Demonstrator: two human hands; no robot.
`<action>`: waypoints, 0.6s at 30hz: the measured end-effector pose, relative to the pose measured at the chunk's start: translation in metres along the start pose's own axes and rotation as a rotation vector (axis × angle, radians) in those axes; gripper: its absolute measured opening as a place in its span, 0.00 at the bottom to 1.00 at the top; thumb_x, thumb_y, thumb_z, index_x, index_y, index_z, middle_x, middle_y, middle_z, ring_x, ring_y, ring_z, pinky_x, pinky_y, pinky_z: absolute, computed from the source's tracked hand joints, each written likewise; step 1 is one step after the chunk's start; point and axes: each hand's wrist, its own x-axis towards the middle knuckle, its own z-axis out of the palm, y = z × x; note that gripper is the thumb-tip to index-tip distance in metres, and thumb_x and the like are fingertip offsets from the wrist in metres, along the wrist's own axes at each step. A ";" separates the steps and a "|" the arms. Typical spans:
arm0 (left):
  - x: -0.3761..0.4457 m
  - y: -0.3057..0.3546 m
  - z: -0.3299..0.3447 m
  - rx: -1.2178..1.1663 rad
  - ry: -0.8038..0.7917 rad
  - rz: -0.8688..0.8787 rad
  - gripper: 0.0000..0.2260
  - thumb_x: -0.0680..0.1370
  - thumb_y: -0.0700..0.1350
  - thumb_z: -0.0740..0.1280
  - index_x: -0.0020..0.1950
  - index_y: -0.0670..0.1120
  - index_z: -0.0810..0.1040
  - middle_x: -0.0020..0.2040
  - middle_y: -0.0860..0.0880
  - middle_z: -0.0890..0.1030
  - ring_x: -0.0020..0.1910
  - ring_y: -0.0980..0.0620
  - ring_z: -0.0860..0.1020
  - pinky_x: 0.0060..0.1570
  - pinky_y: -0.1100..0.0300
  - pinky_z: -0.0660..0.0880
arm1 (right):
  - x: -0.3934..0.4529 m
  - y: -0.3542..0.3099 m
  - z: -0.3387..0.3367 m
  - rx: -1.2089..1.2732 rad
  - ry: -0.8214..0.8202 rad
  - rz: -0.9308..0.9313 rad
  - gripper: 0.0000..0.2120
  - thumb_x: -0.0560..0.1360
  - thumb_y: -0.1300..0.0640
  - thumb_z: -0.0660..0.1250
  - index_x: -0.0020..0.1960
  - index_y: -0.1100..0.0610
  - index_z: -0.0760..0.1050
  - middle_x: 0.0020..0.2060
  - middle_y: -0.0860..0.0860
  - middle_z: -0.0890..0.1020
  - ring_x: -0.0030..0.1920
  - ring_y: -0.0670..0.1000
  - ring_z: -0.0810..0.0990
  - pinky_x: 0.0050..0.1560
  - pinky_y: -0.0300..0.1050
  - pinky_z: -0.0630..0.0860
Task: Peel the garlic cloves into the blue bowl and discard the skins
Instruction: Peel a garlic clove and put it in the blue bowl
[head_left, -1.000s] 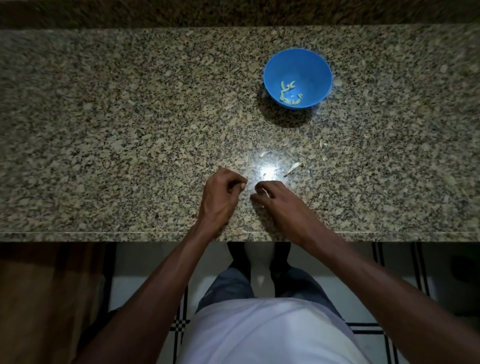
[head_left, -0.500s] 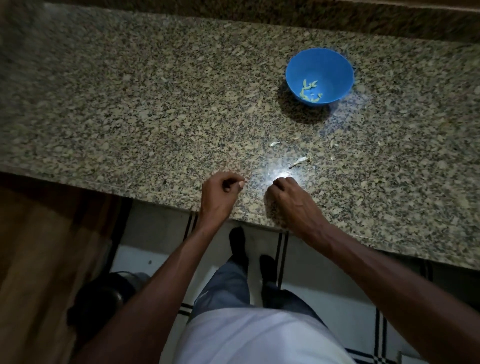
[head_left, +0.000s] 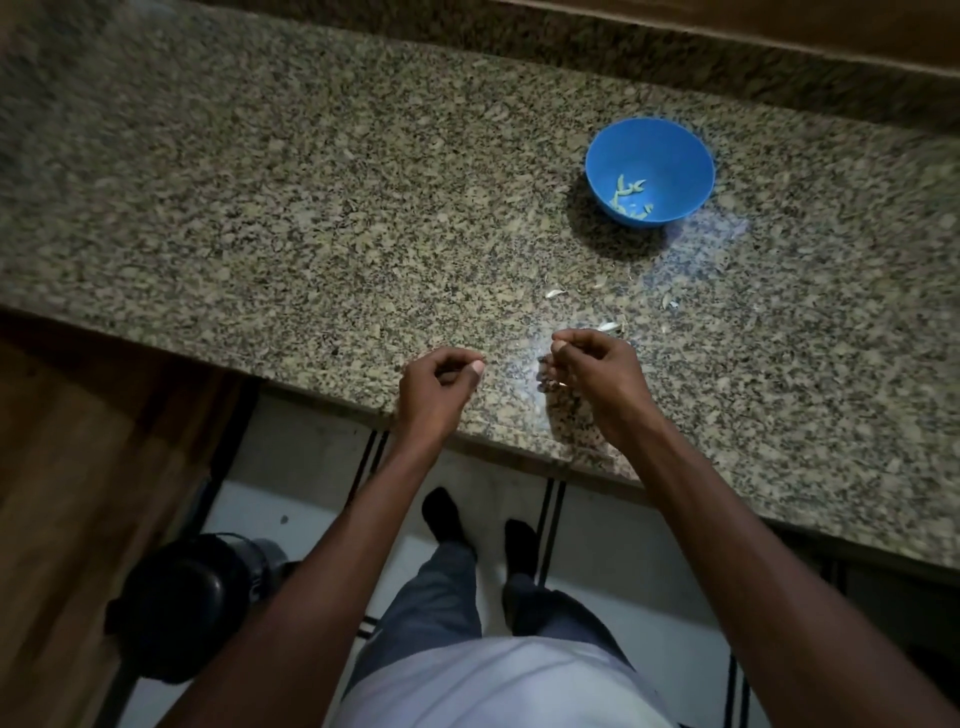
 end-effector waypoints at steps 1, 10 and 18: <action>0.001 0.002 0.001 0.007 -0.004 0.004 0.03 0.79 0.41 0.74 0.50 0.46 0.86 0.45 0.51 0.87 0.46 0.54 0.85 0.47 0.57 0.83 | -0.002 -0.003 -0.001 0.071 -0.022 0.025 0.06 0.81 0.67 0.69 0.57 0.67 0.80 0.47 0.59 0.84 0.48 0.54 0.86 0.51 0.45 0.86; 0.007 0.013 0.015 0.010 -0.036 -0.018 0.04 0.78 0.42 0.74 0.51 0.49 0.86 0.47 0.52 0.87 0.49 0.54 0.85 0.51 0.53 0.84 | 0.004 -0.016 -0.019 0.086 -0.030 0.020 0.07 0.77 0.70 0.71 0.53 0.63 0.85 0.49 0.59 0.88 0.54 0.57 0.88 0.58 0.47 0.83; -0.008 0.017 -0.003 -0.246 0.074 -0.115 0.06 0.79 0.39 0.73 0.55 0.40 0.85 0.50 0.47 0.88 0.47 0.52 0.86 0.47 0.57 0.83 | 0.007 -0.008 0.018 0.507 -0.206 0.295 0.08 0.79 0.74 0.65 0.54 0.68 0.82 0.46 0.58 0.88 0.50 0.52 0.88 0.50 0.39 0.83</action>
